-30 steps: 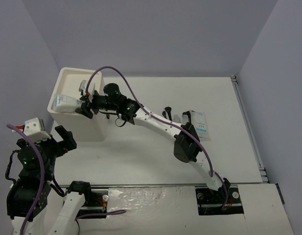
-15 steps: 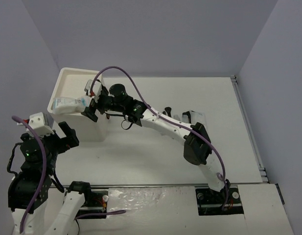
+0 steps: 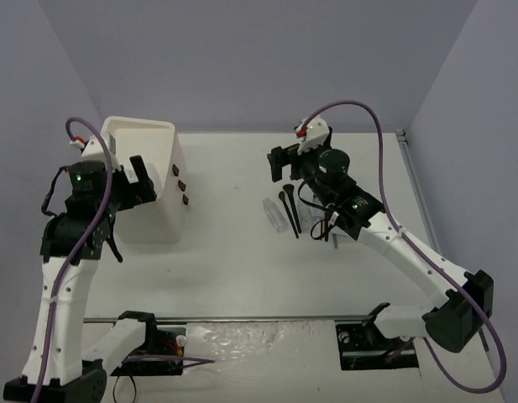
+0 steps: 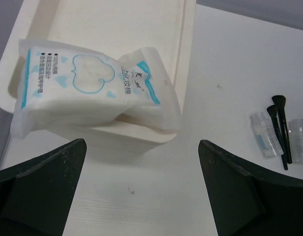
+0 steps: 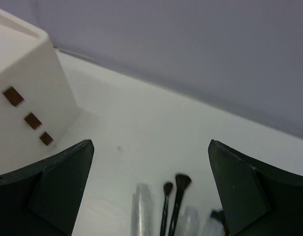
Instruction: Organize the makeup
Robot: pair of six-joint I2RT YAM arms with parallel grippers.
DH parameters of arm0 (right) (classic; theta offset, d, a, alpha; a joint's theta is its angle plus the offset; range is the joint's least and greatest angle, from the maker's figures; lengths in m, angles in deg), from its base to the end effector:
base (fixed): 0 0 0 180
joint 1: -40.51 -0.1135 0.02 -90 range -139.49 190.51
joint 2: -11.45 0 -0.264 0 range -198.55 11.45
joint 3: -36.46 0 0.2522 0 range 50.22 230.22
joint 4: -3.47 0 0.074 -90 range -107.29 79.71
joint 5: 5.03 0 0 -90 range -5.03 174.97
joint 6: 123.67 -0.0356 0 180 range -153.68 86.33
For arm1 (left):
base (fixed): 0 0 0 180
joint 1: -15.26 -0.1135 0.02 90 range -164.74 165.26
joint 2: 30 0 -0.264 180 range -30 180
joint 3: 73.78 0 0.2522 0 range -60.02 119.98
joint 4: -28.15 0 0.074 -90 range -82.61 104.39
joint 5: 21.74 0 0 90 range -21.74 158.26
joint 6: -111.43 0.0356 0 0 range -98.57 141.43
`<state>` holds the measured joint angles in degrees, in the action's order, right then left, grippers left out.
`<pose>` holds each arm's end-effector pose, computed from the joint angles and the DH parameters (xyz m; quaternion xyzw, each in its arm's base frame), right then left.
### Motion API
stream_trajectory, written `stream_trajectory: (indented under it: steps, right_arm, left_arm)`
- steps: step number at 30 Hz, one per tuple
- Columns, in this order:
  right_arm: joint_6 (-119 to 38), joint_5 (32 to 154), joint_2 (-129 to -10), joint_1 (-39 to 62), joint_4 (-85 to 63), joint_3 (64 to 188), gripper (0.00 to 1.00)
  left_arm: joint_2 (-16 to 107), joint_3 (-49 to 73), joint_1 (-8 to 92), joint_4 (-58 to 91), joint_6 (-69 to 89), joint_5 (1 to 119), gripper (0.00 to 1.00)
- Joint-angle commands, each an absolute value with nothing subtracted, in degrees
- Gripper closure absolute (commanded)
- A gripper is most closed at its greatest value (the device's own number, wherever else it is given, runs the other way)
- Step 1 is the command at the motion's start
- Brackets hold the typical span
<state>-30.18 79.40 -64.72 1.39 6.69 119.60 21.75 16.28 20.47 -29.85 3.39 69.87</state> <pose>0.2465 0.1960 0.4198 -0.1981 0.6105 0.2047 0.7390 0.1571 -0.0133 0.4402 -0.0994 0.8115 -0.1048 0.5662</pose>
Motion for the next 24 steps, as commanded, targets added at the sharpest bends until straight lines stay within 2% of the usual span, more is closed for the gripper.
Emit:
stream_trajectory:
  steps: [1, 6, 12, 24]
  right_arm:
    - [-37.5, 70.7, -52.1, 4.2, 4.8, 107.7, 0.00]
    - [-41.0, 64.1, -42.4, 5.0, -0.4, 100.3, 0.00]
    - [-43.2, 61.0, -36.6, 5.5, -4.2, 98.1, 0.00]
    - [-45.4, 57.3, -41.6, 6.0, -6.3, 97.9, 0.00]
  left_arm:
    - [31.1, 23.1, 20.2, -25.2, 4.7, 73.5, 0.03]
    - [39.0, 26.1, 18.2, -24.4, 4.2, 72.2, 0.03]
    - [45.7, 26.8, 15.5, -19.3, 2.9, 68.2, 0.03]
    - [57.7, 32.7, 12.7, -11.0, -0.5, 65.2, 0.03]
